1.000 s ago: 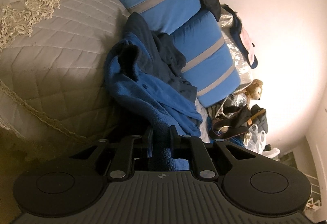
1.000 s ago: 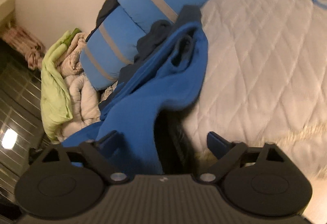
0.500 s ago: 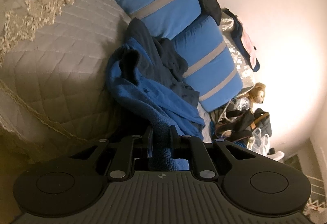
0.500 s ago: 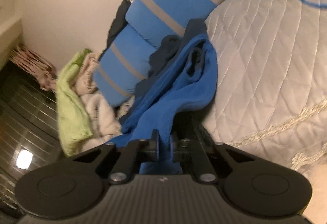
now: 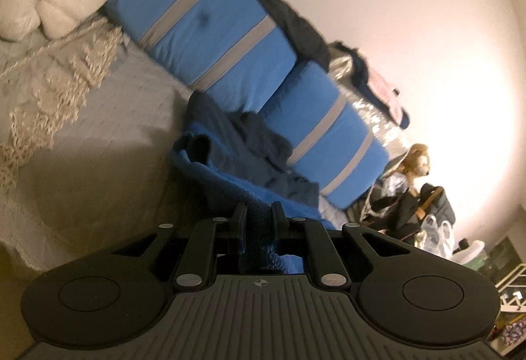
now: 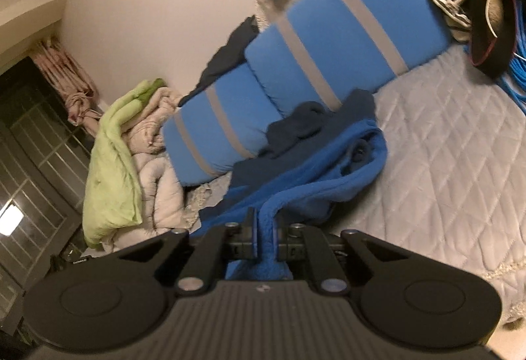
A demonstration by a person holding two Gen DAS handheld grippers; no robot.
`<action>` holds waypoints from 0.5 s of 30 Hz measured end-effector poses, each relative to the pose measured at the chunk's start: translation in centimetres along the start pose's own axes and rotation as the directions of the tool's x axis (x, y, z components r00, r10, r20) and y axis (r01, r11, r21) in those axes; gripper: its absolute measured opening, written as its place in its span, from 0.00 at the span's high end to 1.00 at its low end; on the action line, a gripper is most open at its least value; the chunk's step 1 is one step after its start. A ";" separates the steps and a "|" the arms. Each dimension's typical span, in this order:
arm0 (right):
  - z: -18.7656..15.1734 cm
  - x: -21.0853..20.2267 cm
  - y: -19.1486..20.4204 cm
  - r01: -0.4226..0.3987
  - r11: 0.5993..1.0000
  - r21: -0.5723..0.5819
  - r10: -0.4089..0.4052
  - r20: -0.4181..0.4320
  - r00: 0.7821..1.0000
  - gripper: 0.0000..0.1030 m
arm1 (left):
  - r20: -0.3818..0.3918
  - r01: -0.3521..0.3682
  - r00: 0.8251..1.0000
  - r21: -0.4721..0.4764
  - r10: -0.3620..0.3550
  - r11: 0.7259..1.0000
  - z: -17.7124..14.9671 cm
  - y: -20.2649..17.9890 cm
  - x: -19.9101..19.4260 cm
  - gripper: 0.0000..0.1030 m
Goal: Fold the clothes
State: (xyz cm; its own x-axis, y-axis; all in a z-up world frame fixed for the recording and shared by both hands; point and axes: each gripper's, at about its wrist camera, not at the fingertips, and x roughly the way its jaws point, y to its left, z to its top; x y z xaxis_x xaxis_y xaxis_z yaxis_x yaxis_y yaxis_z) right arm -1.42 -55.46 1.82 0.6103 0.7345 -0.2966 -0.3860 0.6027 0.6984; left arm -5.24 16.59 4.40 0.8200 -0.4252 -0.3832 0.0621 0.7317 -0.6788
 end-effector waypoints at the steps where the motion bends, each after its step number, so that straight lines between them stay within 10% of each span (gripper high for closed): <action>1: 0.1 -0.1 0.2 -0.005 1.000 -0.004 0.005 0.004 1.000 0.92 | 0.006 0.004 1.000 0.004 -0.004 1.000 0.0 -0.2 -0.2 0.86; 15: 0.7 -3.5 2.4 -0.042 0.999 -0.010 0.042 0.045 0.998 0.92 | 0.052 0.051 0.997 0.070 -0.055 0.996 -0.7 -2.4 -3.8 0.86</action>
State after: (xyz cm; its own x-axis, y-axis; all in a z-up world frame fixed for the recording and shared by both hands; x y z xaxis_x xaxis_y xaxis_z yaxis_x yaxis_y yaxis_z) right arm -3.99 -56.79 4.92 0.6237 0.7448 -0.2373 -0.4184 0.5745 0.7035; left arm -8.97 16.09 7.02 0.8436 -0.4365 -0.3127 0.1438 0.7447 -0.6517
